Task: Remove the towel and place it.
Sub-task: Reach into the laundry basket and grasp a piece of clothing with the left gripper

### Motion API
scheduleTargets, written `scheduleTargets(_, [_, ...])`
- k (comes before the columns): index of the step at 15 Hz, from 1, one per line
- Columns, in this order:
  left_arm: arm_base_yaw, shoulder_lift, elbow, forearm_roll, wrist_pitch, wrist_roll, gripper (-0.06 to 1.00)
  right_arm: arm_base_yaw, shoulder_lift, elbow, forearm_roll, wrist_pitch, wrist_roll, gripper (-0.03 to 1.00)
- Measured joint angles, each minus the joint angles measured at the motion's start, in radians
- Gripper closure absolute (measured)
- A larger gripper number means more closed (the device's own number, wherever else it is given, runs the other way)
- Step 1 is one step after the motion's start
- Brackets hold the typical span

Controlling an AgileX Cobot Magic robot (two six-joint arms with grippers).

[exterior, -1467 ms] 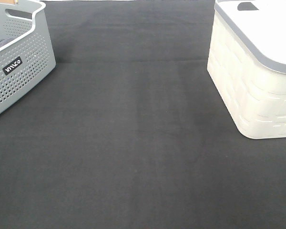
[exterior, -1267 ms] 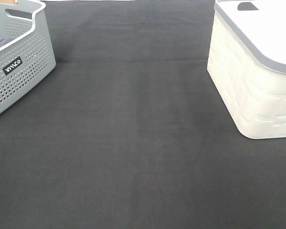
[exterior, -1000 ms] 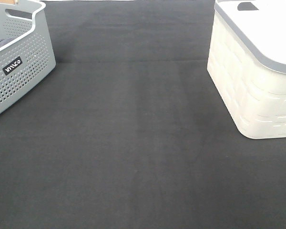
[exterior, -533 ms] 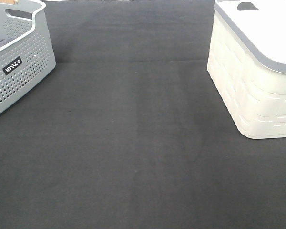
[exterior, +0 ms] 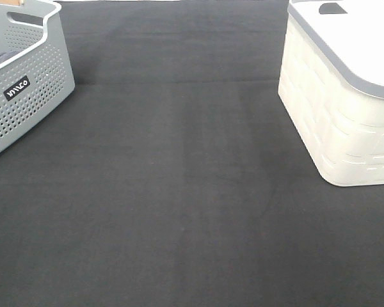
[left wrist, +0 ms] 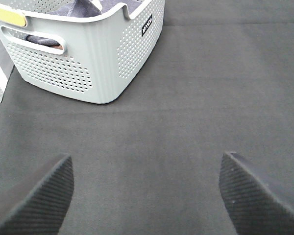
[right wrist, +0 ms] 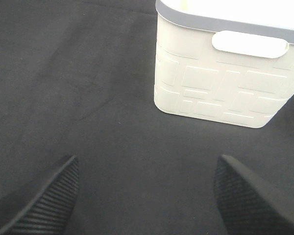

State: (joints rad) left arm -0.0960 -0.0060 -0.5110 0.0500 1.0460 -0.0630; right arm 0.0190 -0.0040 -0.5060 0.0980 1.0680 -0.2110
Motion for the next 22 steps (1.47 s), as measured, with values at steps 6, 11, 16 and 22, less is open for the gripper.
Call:
scheduleTargets(6, [0.000, 0.000, 0.000, 0.000, 0.000, 0.001, 0.18, 0.000, 0.000, 0.000, 0.000, 0.000, 0.000, 0.22])
scheduleTargets(11, [0.000, 0.000, 0.000, 0.000, 0.000, 0.001, 0.18, 0.000, 0.000, 0.000, 0.000, 0.000, 0.000, 0.22])
scheduleTargets(16, [0.000, 0.000, 0.000, 0.044, 0.000, -0.075, 0.18, 0.000, 0.000, 0.000, 0.000, 0.000, 0.000, 0.22])
scheduleTargets(22, [0.000, 0.115, -0.133, 0.108, 0.003, -0.161, 0.18, 0.000, 0.000, 0.000, 0.000, 0.000, 0.000, 0.22])
